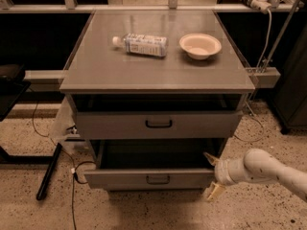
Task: Open middle drawer
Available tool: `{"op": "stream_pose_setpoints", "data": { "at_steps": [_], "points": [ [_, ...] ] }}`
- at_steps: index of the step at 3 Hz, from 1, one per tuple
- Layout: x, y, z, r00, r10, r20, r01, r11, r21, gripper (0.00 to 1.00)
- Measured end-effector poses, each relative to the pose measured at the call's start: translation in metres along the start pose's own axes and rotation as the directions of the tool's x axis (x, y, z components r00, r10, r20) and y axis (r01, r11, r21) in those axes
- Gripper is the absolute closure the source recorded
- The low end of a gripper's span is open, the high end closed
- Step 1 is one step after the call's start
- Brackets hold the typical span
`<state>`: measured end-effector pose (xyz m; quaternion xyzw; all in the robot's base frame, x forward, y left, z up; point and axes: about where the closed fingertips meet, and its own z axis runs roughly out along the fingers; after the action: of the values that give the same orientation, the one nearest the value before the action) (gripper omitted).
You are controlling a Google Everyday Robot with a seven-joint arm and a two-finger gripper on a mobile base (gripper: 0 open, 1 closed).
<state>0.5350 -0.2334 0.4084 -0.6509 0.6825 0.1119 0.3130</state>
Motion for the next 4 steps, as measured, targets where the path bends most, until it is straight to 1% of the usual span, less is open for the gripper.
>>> {"op": "stream_pose_setpoints", "data": {
  "at_steps": [1,2,3,4],
  "points": [
    [0.002,-0.002,0.002,1.0,0.004,0.002,-0.004,1.0,0.002,0.18],
    [0.002,-0.001,0.002,1.0,0.004,0.002,-0.004,1.0,0.002,0.42],
    [-0.017,0.007,-0.012,0.999,-0.036,0.022,0.036,0.9994,0.004,0.65],
    [-0.015,0.031,-0.024,0.999,-0.029,0.045,0.029,0.9996,0.001,0.88]
  ]
}}
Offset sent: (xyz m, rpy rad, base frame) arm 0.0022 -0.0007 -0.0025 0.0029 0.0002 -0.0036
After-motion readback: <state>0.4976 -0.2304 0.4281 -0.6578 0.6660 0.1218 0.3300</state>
